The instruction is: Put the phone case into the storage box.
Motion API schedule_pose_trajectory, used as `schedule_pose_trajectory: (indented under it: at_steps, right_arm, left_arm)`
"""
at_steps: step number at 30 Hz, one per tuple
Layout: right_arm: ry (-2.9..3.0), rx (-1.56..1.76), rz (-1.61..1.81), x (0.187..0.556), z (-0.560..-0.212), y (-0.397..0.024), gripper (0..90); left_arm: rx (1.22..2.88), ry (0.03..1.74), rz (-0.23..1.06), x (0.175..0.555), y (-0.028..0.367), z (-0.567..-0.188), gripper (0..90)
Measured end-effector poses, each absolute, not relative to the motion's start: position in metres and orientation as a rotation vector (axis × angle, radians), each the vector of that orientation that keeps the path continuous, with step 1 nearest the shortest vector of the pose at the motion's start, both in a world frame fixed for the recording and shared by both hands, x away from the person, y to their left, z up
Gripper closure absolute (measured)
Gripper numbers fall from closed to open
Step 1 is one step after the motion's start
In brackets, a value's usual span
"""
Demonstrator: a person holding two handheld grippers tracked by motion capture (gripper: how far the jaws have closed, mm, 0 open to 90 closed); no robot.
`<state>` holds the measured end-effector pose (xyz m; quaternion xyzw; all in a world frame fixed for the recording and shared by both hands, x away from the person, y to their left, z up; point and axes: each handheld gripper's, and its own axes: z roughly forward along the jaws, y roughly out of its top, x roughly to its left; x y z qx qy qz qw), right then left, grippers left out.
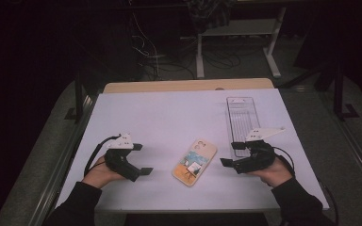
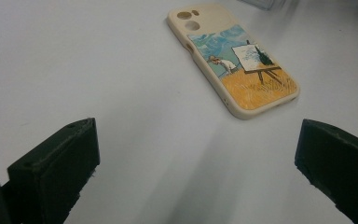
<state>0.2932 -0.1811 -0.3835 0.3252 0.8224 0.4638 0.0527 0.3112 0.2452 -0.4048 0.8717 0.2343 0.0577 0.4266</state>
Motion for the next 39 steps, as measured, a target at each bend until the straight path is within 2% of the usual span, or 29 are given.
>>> schedule_pose_trajectory:
  at_steps: [3,4,6,7,8,9,11,13,16,18,20,21,25,39]
  right_arm:
    - [2.514,0.990,1.408,0.294,-0.384,-0.178,32.3]
    - [2.514,0.990,1.408,0.294,-0.384,-0.178,32.3]
    - [2.531,0.986,1.405,0.294,-0.385,-0.174,40.5]
    - [2.551,0.979,1.391,0.293,-0.386,-0.172,47.8]
    - [2.551,0.979,1.391,0.293,-0.386,-0.172,47.8]
    - [2.567,0.970,1.373,0.293,-0.388,-0.169,54.2]
    - [2.568,0.967,1.372,0.293,-0.390,-0.168,57.0]
    - [2.584,0.958,1.361,0.291,-0.391,-0.165,66.5]
    - [2.584,0.955,1.358,0.291,-0.393,-0.164,71.6]
    - [2.597,0.951,1.344,0.290,-0.395,-0.161,78.1]
    - [2.598,0.943,1.341,0.290,-0.396,-0.161,79.9]
    - [2.597,0.961,1.347,0.289,-0.399,-0.159,84.3]
    - [2.592,0.946,1.341,0.289,-0.403,-0.156,88.1]
    - [2.681,0.882,1.288,0.287,-0.424,-0.133,88.3]
  left_arm:
    - [2.179,0.575,0.149,0.312,0.246,-0.404,0.0]
    - [2.179,0.575,0.149,0.312,0.246,-0.404,0.0]
    - [2.178,0.578,0.147,0.312,0.246,-0.404,0.0]
    - [2.180,0.574,0.143,0.312,0.247,-0.404,0.0]
    - [2.180,0.574,0.143,0.312,0.247,-0.404,0.0]
    - [2.183,0.569,0.147,0.312,0.247,-0.404,0.0]
    - [2.178,0.571,0.143,0.312,0.247,-0.404,0.0]
    - [2.180,0.578,0.142,0.312,0.246,-0.404,0.0]
    - [2.186,0.575,0.145,0.312,0.247,-0.404,0.0]
    - [2.186,0.575,0.149,0.312,0.247,-0.404,0.0]
    - [2.186,0.579,0.143,0.312,0.247,-0.404,0.0]
    - [2.187,0.577,0.146,0.312,0.247,-0.405,0.0]
    - [2.192,0.575,0.143,0.312,0.247,-0.404,0.0]
    - [2.182,0.588,0.136,0.311,0.247,-0.405,0.0]
